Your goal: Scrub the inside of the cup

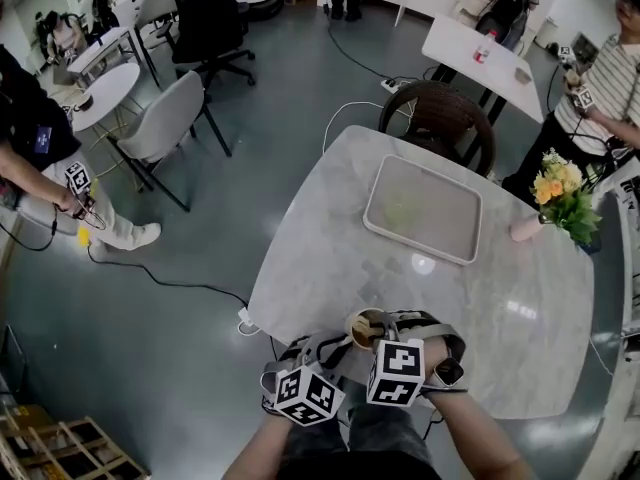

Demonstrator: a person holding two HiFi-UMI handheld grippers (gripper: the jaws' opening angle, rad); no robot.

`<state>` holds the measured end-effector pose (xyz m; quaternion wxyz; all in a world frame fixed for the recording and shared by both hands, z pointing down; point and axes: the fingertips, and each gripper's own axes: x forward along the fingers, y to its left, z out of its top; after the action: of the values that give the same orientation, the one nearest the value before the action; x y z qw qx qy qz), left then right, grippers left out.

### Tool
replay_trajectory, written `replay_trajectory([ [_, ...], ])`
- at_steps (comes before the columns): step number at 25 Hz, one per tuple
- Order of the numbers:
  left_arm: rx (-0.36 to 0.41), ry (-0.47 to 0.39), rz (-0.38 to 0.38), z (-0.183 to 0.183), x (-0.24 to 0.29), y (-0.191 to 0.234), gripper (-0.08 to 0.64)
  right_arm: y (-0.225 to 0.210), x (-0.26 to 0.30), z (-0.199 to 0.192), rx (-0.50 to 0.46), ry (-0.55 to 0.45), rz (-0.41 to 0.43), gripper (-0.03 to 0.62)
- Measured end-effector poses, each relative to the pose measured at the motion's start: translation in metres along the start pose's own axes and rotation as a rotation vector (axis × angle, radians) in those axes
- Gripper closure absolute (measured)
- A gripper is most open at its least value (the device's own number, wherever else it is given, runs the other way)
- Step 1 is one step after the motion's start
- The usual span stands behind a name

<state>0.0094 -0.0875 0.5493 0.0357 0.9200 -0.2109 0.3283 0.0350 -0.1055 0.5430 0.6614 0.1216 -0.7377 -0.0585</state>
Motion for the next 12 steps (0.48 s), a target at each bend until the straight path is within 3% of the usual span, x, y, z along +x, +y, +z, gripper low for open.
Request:
replay_trajectory([
  [3,-0.001,-0.004,-0.002,0.0,0.0,-0.001,0.499,-0.005,0.007,-0.003,-0.028,0.05,-0.029,0.529],
  [5,-0.007,-0.005,0.001,0.0,0.0,-0.001,0.499,-0.005,0.01,-0.004,-0.017,0.069,-0.004,0.529],
  [12,-0.001,0.01,0.008,0.0,0.001,-0.001,0.499,0.01,0.011,0.003,0.151,0.016,0.269,0.529],
])
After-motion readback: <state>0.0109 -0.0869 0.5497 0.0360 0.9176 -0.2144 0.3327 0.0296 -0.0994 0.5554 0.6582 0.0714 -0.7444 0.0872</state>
